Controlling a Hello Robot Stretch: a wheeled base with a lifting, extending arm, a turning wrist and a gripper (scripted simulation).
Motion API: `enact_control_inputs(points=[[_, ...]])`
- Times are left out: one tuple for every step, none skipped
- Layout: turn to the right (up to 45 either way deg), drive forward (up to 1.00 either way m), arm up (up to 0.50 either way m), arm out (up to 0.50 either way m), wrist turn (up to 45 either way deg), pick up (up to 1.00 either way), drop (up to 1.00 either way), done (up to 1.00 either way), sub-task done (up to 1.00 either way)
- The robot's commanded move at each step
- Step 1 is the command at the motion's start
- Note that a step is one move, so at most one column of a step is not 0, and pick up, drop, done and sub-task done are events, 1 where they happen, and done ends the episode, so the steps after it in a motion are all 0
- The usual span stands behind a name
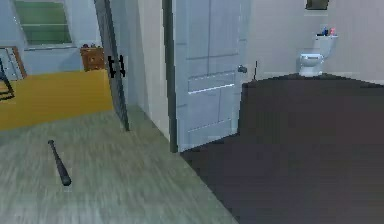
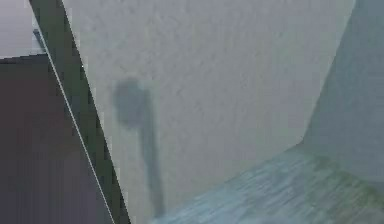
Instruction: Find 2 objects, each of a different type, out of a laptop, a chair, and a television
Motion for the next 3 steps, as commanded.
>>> enact_control_inputs(points=[[18.0, 0.00, 0.00, 0.00, 0.0, 0.00, 0.00, 0.00, 0.00], [0.0, 0.50, 0.00, 0.00, 0.0, 0.00, 0.00, 0.00, 0.00], [-45.0, 0.00, 0.00, 0.00, 0.0, 0.00, 0.00, 0.00, 0.00]])
